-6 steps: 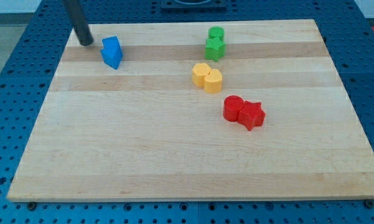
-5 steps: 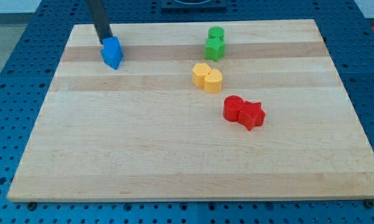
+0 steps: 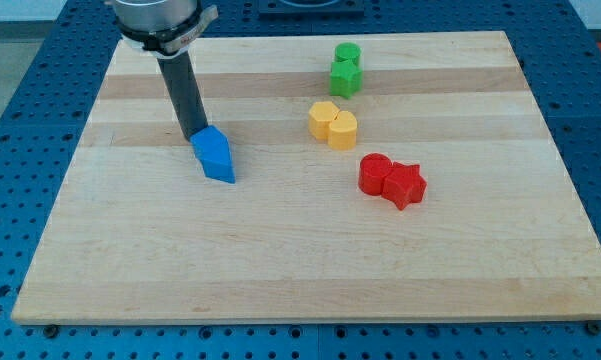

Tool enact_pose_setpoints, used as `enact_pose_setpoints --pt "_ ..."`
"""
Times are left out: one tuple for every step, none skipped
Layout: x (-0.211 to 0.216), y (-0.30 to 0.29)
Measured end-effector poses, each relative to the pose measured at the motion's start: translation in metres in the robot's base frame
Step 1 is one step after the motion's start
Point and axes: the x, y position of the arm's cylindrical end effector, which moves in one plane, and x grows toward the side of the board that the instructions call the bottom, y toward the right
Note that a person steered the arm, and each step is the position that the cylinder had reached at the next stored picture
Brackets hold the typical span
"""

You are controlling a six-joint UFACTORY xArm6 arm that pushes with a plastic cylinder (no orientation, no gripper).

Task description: Push the blue cube along with blue triangle towards the bottom center

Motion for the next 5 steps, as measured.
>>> enact_pose_setpoints --pt "0.0 0.004" --pt "0.0 0.018" --pt "0.002 0.04" --pt "0.019 0.069" --pt "0.032 0.104"
